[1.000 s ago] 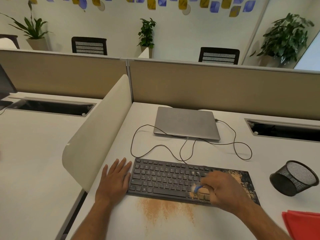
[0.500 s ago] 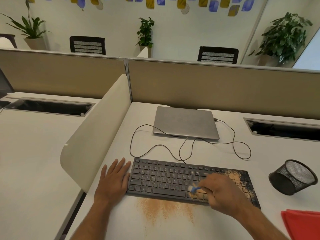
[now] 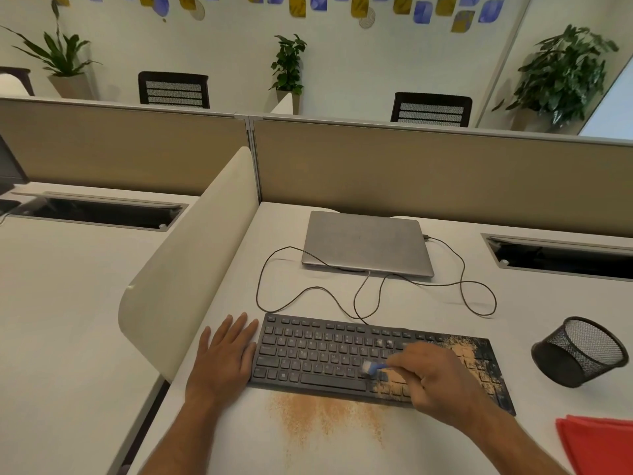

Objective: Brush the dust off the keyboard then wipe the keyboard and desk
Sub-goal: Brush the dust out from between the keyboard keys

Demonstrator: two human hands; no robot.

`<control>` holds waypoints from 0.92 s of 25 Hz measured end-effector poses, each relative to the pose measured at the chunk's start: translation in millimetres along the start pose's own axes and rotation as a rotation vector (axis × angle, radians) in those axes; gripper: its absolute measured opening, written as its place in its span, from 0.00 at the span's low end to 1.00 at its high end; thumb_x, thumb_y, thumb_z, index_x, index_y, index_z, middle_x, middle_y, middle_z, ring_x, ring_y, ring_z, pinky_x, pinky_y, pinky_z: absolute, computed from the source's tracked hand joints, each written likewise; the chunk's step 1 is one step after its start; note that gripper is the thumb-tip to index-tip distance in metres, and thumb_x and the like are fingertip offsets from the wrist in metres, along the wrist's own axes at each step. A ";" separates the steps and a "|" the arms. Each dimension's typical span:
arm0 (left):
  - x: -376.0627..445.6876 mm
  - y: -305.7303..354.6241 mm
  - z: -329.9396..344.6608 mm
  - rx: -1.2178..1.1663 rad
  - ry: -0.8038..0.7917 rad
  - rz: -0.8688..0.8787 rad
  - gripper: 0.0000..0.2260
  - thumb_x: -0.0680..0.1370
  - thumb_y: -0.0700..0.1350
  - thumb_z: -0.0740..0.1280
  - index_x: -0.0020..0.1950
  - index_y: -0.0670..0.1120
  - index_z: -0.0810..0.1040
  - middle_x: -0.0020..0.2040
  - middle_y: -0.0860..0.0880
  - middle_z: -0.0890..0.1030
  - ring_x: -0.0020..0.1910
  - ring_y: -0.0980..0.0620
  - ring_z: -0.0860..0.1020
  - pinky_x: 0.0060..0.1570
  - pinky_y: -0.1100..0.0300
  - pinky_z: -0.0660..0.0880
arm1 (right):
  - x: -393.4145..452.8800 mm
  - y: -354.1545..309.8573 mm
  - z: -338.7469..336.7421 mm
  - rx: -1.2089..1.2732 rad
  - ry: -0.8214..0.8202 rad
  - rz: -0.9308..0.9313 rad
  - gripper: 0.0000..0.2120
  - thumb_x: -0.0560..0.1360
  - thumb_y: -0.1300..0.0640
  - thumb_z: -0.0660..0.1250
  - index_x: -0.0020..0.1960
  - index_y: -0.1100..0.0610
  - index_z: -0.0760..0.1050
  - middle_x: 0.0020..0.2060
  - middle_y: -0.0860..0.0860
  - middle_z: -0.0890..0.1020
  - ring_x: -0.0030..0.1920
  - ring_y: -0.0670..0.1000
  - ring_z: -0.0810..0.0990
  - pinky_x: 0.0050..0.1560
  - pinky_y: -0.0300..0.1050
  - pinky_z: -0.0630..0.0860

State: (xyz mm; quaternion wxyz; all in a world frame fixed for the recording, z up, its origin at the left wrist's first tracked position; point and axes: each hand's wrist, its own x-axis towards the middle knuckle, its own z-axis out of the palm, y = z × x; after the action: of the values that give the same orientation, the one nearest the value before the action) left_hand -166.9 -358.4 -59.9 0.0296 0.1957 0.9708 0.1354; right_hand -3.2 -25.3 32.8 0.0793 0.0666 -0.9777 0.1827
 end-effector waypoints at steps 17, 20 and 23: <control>-0.5 0.8 -1.5 0.000 -0.005 0.001 0.32 0.77 0.63 0.34 0.81 0.60 0.53 0.81 0.61 0.49 0.79 0.60 0.42 0.78 0.51 0.36 | -7.4 2.4 -6.4 0.039 -0.026 -0.006 0.11 0.68 0.58 0.70 0.48 0.46 0.82 0.32 0.38 0.79 0.32 0.41 0.73 0.30 0.33 0.71; -0.2 1.1 -1.2 0.003 -0.005 -0.002 0.32 0.77 0.63 0.34 0.81 0.61 0.53 0.81 0.61 0.49 0.79 0.60 0.42 0.78 0.51 0.36 | -9.7 1.5 -8.8 0.051 -0.053 -0.018 0.09 0.67 0.59 0.70 0.43 0.47 0.82 0.31 0.38 0.78 0.30 0.39 0.71 0.30 0.28 0.65; -0.3 1.4 -1.4 0.001 -0.006 0.000 0.32 0.77 0.63 0.34 0.81 0.61 0.53 0.81 0.61 0.49 0.79 0.60 0.42 0.78 0.51 0.36 | -9.2 3.8 -9.6 0.073 0.005 0.000 0.10 0.68 0.59 0.69 0.47 0.47 0.83 0.33 0.38 0.80 0.33 0.39 0.74 0.32 0.30 0.71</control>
State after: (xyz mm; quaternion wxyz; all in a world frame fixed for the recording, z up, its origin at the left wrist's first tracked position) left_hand -166.2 -357.6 -58.2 0.0324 0.1959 0.9708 0.1343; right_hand 6.5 -17.3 38.8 0.0795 0.0692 -0.9701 0.2186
